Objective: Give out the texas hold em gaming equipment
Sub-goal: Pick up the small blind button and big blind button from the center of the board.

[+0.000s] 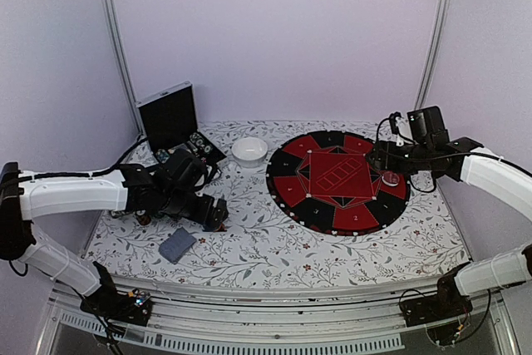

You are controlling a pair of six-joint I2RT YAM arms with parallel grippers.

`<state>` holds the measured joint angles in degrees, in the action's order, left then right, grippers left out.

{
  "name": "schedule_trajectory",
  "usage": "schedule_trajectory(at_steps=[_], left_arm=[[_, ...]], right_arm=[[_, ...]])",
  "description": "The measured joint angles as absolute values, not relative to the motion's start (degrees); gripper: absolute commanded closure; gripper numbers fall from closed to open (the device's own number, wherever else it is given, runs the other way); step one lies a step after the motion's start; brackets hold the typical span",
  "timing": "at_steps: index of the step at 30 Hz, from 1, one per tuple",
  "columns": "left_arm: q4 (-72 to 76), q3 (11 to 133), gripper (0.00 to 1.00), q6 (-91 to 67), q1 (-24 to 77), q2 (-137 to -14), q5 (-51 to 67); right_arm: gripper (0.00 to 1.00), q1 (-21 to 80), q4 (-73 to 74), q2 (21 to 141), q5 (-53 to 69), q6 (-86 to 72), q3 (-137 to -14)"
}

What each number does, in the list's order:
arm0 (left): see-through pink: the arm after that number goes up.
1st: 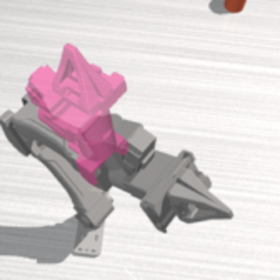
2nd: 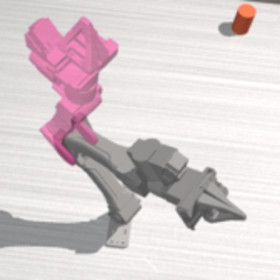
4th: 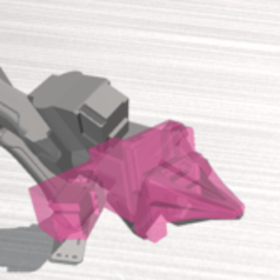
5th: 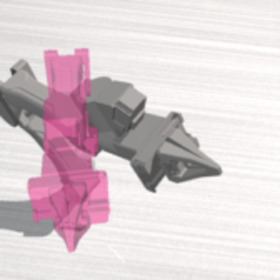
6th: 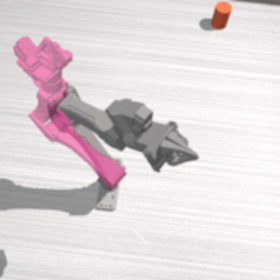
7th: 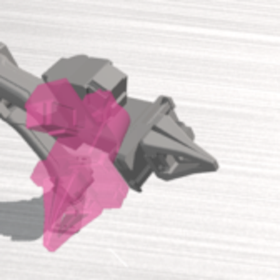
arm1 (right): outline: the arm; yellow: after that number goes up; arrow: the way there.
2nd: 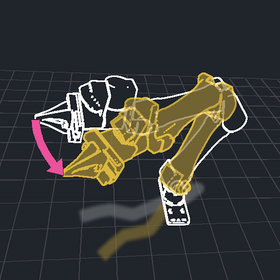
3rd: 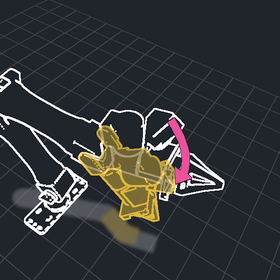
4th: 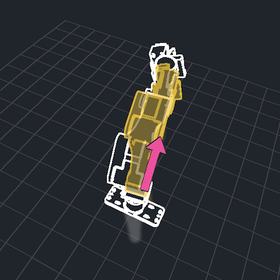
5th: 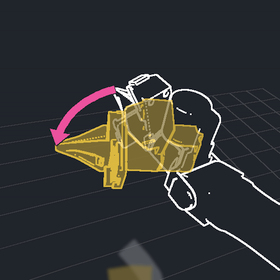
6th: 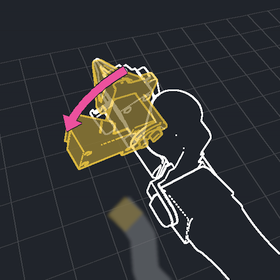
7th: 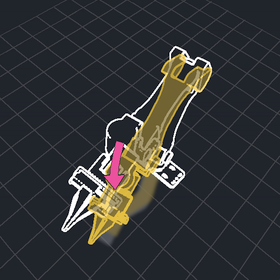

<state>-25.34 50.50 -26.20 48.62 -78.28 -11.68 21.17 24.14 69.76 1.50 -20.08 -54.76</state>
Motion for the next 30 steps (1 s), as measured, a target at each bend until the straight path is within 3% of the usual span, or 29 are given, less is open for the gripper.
schedule_trajectory(at_steps=[6, 10, 30], left_arm=[[-29.8, 45.0, 0.04, -28.8, 43.7, -79.0, -8.6], [-28.7, 45.2, 0.11, -28.1, 42.6, -82.2, -7.7], [-23.5, 51.0, 0.31, -21.0, 39.4, -92.4, -4.3]], right_arm=[[0.21, 30.8, 24.7, 75.7, 0.3, -20.8, -55.0], [0.21, 33.7, 24.9, 78.7, 0.1, -20.8, -55.4], [0.21, 34.5, 24.4, 80.8, -0.6, -21.0, -55.7]])
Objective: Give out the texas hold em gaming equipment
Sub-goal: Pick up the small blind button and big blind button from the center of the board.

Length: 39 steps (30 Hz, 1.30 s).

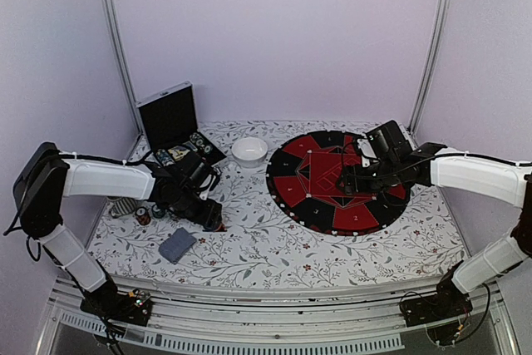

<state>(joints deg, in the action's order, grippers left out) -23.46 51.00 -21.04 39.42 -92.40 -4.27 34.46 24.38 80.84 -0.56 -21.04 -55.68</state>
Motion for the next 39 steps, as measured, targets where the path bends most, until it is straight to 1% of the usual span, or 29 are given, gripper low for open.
schedule_trajectory(at_steps=[6, 14, 16, 20, 24, 31, 35, 38, 39], left_arm=[[-23.2, 51.0, 0.32, -20.9, 39.2, -93.3, -4.2], [-22.6, 51.0, 0.41, -20.6, 38.9, -94.7, -3.6], [-22.5, 50.9, 0.45, -20.5, 38.9, -94.7, -3.6], [-21.9, 50.7, 0.45, -20.6, 38.8, -94.7, -3.4], [-21.5, 50.5, 0.51, -20.5, 38.5, -94.6, -2.9], [-20.6, 49.3, 0.54, -20.5, 37.9, -93.6, -1.9], [-20.8, 48.6, 0.52, -20.5, 37.9, -92.9, -1.4], [-21.0, 48.3, 0.43, -20.1, 37.9, -92.6, -1.1], [-21.1, 48.2, 0.41, -20.0, 37.9, -92.6, -1.0]], right_arm=[[0.21, 34.5, 24.3, 81.5, -0.5, -21.0, -55.7], [0.21, 34.5, 24.3, 81.9, -0.5, -21.0, -55.7], [0.21, 34.5, 24.3, 81.9, -0.5, -21.0, -55.7], [0.21, 34.5, 24.3, 81.9, -0.5, -21.0, -55.7], [0.21, 34.5, 24.3, 81.9, -0.5, -21.0, -55.7], [0.21, 34.5, 24.3, 81.9, -0.5, -21.0, -55.7], [0.21, 34.5, 24.3, 81.9, -0.5, -21.0, -55.7], [0.21, 34.5, 24.3, 81.9, -0.5, -21.0, -55.7], [0.21, 34.5, 24.3, 81.9, -0.5, -21.0, -55.7]])
